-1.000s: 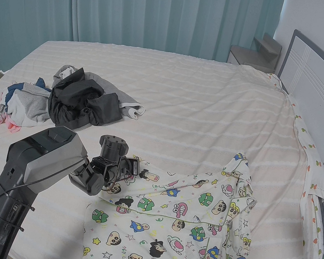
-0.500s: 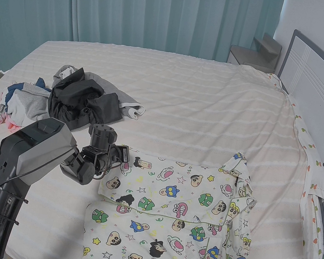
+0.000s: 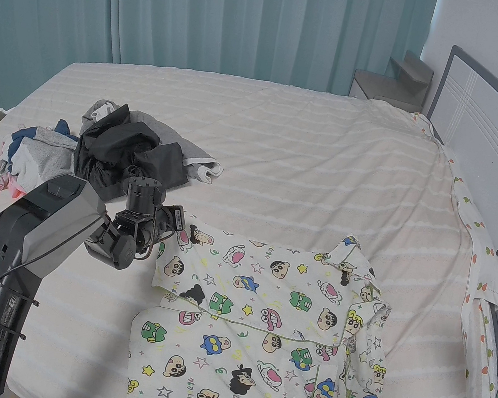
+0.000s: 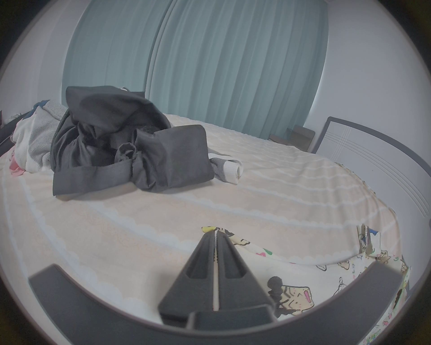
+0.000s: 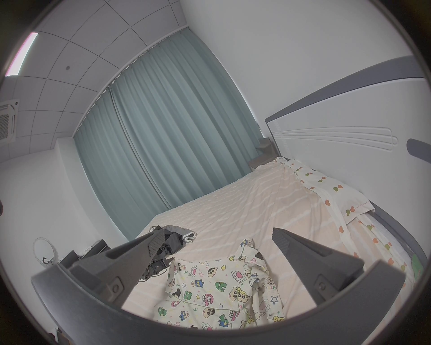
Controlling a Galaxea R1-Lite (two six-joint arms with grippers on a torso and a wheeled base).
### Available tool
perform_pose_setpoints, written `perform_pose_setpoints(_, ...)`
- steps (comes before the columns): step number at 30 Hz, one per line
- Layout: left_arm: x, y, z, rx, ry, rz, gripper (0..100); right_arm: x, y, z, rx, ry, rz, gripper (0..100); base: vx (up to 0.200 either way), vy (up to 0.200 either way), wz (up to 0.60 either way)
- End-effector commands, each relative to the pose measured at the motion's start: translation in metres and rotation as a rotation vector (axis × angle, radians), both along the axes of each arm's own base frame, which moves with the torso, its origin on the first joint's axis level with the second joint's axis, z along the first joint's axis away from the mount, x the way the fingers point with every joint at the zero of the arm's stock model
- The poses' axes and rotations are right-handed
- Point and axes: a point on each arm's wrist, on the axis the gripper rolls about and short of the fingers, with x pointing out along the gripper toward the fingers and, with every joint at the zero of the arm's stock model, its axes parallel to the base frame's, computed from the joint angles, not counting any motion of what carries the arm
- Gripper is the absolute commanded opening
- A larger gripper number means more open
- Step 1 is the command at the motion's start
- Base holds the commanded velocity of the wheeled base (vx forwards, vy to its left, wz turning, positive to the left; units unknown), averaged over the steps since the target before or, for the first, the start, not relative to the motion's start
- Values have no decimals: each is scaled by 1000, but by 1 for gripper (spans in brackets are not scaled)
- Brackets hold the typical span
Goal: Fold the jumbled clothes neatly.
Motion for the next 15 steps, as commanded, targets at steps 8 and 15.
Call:
perform_pose_setpoints(8,11,12,5,-2,-20,36,0,0,0,0,0,1,1,100,0,0,0)
perform_pose_setpoints(15,13,13,-1,4,-14,54,0,1,0,0,0,2,1,100,0,0,0)
